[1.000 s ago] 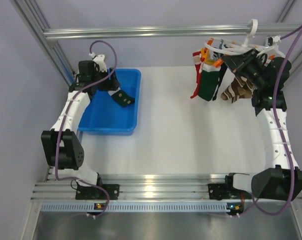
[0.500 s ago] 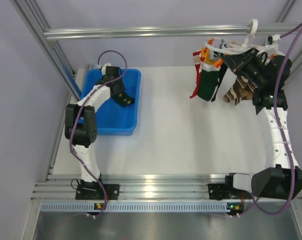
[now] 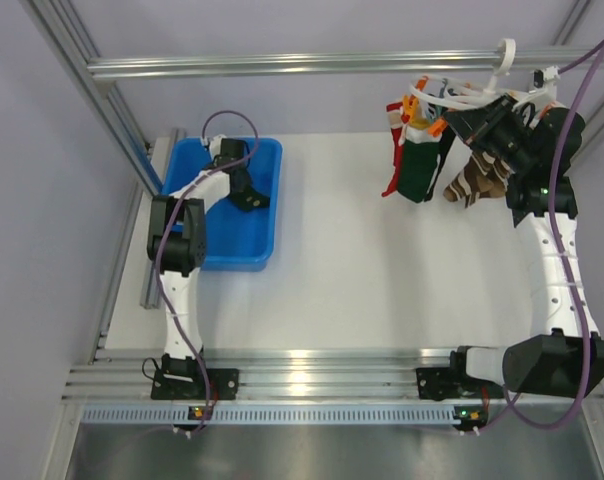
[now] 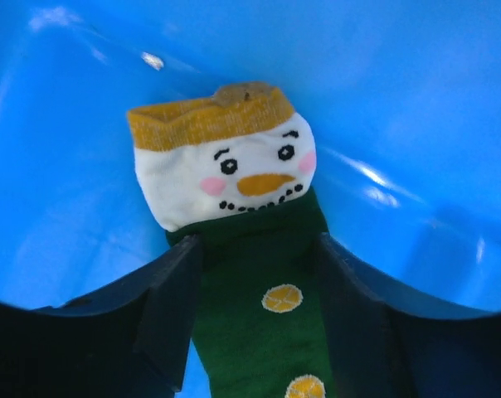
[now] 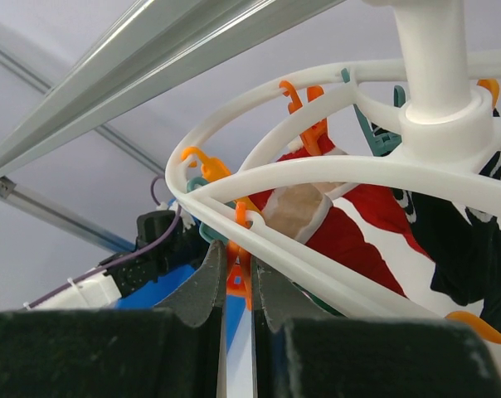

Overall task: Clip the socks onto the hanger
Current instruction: Pick up the sock from the bin.

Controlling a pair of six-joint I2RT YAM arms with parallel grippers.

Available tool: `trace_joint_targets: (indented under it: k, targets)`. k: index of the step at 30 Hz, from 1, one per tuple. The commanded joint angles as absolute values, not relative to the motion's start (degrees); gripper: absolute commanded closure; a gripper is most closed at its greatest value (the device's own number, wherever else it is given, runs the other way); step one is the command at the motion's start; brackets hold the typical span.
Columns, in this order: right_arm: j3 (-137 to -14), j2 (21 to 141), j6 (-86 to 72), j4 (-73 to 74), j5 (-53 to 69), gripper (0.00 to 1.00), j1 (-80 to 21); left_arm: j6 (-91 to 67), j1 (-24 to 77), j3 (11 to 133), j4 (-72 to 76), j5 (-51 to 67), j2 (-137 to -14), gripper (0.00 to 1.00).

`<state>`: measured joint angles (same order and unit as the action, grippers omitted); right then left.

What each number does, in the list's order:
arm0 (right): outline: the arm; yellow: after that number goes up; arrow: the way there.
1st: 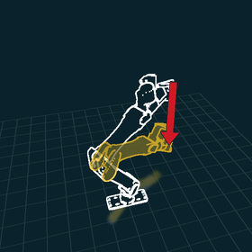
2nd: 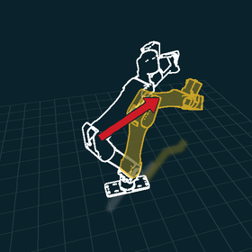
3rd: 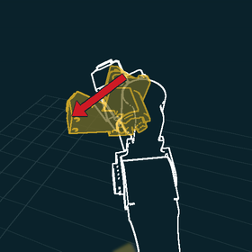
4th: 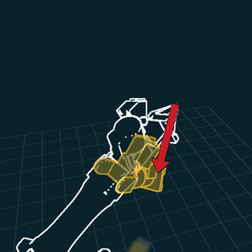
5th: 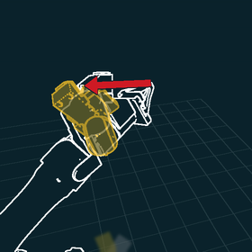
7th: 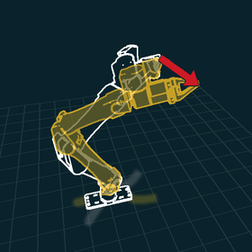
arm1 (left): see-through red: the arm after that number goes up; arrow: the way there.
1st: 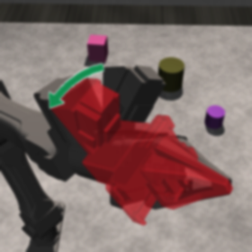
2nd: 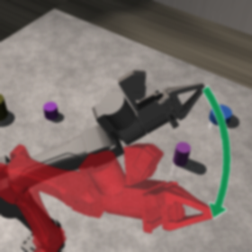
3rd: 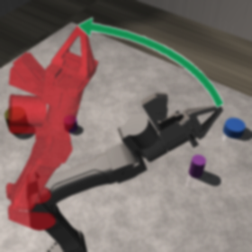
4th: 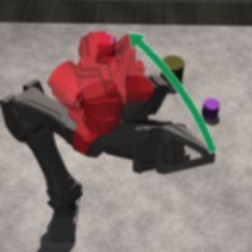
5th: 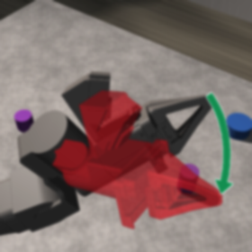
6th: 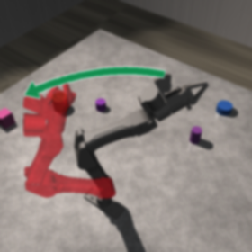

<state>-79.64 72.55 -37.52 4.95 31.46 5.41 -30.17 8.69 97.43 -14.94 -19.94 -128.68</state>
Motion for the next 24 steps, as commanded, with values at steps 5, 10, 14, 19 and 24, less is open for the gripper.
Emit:
trace_joint_targets:
  k: [5,10,14,19,24]
  targets:
    - [-82.7,71.7,-35.2,2.3,32.2,1.00,4.9,-31.1,6.7,98.4,-18.6,-17.1,-128.7,0.54]
    - [-81.8,71.4,-35.1,1.7,32.3,1.00,4.9,-25.1,6.2,94.1,-18.5,-13.1,-121.5,0.85]
    - [-80.6,71.1,-35.0,0.8,32.2,1.00,4.9,-16.9,6.3,84.6,-12.5,-9.1,-111.6,1.00]
    - [-80.2,71.4,-34.9,0.4,32.5,1.00,4.9,-0.5,6.2,72.2,-0.5,2.3,-95.1,1.00]
    - [-79.9,71.6,-35.9,-1.8,32.9,1.00,4.9,15.9,6.3,58.9,13.4,18.1,-78.3,1.00]
